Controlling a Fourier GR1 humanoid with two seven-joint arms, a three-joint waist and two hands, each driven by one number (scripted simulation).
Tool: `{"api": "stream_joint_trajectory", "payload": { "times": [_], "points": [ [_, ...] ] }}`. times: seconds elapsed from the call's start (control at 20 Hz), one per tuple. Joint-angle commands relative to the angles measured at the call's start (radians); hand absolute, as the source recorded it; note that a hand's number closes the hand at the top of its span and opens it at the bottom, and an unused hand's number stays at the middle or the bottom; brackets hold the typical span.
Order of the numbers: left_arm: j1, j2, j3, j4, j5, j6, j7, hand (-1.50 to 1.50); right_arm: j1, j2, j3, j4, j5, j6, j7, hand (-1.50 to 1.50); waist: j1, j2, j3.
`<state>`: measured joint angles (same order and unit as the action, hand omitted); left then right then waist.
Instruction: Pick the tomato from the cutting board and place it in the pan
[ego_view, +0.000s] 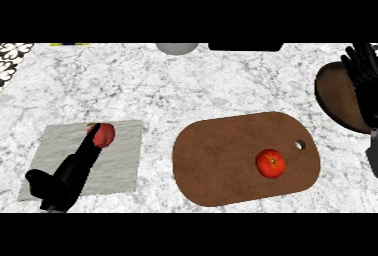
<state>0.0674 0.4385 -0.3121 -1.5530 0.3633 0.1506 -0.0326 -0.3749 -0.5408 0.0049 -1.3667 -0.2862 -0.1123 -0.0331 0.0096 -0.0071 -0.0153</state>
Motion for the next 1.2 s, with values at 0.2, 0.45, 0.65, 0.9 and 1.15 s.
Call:
{"api": "stream_joint_trajectory", "payload": {
  "times": [0.2, 0.45, 0.65, 0.9, 1.15],
  "points": [
    [-0.160, 0.023, 0.102, -0.030, -0.051, 0.082, -0.022, 0.00, -0.001, 0.074, 0.292, -0.032, -0.107, 0.498, -0.057, 1.50, 0.062, 0.025, 0.023],
    [-0.217, -0.004, 0.134, 0.003, -0.072, 0.171, 0.045, 0.00, 0.136, -0.076, 0.214, 0.003, 0.066, 0.586, -0.509, -1.50, -0.028, 0.010, 0.021],
    [-0.251, -0.023, 0.135, 0.057, -0.079, 0.175, 0.061, 0.00, 0.165, -0.201, 0.113, 0.057, 0.172, 0.569, -0.731, -1.50, -0.033, 0.010, 0.018],
    [-0.281, -0.015, 0.157, 0.102, -0.085, 0.134, 0.033, 0.00, 0.028, -0.375, 0.071, 0.157, 0.215, 0.712, -0.759, -1.50, -0.006, 0.013, 0.016],
    [-0.305, -0.015, 0.165, 0.106, -0.080, 0.117, 0.043, 0.00, -0.085, -0.542, 0.107, 0.082, 0.290, 0.764, -0.663, -1.50, 0.003, 0.011, 0.014]
  ]
}}
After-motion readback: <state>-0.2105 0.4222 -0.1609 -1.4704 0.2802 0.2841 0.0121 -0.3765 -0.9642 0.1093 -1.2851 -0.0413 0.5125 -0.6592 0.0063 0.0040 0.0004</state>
